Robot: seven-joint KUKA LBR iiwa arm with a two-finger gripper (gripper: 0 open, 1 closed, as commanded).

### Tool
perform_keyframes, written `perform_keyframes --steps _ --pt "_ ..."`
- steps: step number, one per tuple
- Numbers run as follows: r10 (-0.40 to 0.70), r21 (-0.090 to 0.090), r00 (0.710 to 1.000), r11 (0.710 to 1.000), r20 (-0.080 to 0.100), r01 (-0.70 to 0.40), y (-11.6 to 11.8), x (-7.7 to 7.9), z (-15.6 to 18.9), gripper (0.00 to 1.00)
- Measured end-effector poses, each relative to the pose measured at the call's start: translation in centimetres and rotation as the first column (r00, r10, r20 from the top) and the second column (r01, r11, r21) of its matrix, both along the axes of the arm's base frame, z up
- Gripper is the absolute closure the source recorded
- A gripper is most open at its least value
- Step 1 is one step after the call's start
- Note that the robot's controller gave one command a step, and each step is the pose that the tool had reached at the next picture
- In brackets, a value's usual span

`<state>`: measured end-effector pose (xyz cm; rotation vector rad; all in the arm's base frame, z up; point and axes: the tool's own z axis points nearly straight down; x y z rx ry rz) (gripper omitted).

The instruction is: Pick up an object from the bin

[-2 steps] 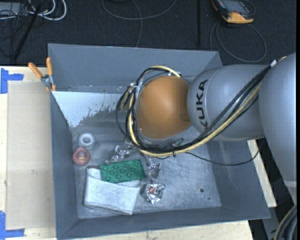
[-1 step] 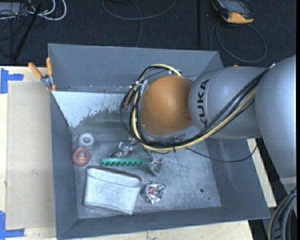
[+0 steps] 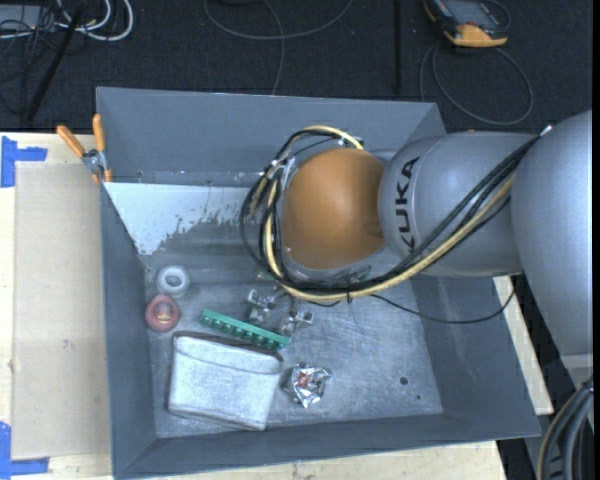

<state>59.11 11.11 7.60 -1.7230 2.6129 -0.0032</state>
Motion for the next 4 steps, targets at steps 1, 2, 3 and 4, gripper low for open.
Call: perform_keyframes --steps 1,2,3,4 --pt "0.217 -0.005 0.976 0.976 -0.002 -0.217 -4.3 0.8 20.7 1.0" --pt "0.266 0.0 0.964 0.964 -0.021 -0.266 -1.2 -1.2 7.4 1.0" --pt "0.262 -0.002 0.965 0.965 -0.013 -0.262 -1.3 -0.9 7.9 0.0" --pt "0.257 -0.002 0.966 0.966 -0.009 -0.257 1.0 -1.1 9.9 0.0"
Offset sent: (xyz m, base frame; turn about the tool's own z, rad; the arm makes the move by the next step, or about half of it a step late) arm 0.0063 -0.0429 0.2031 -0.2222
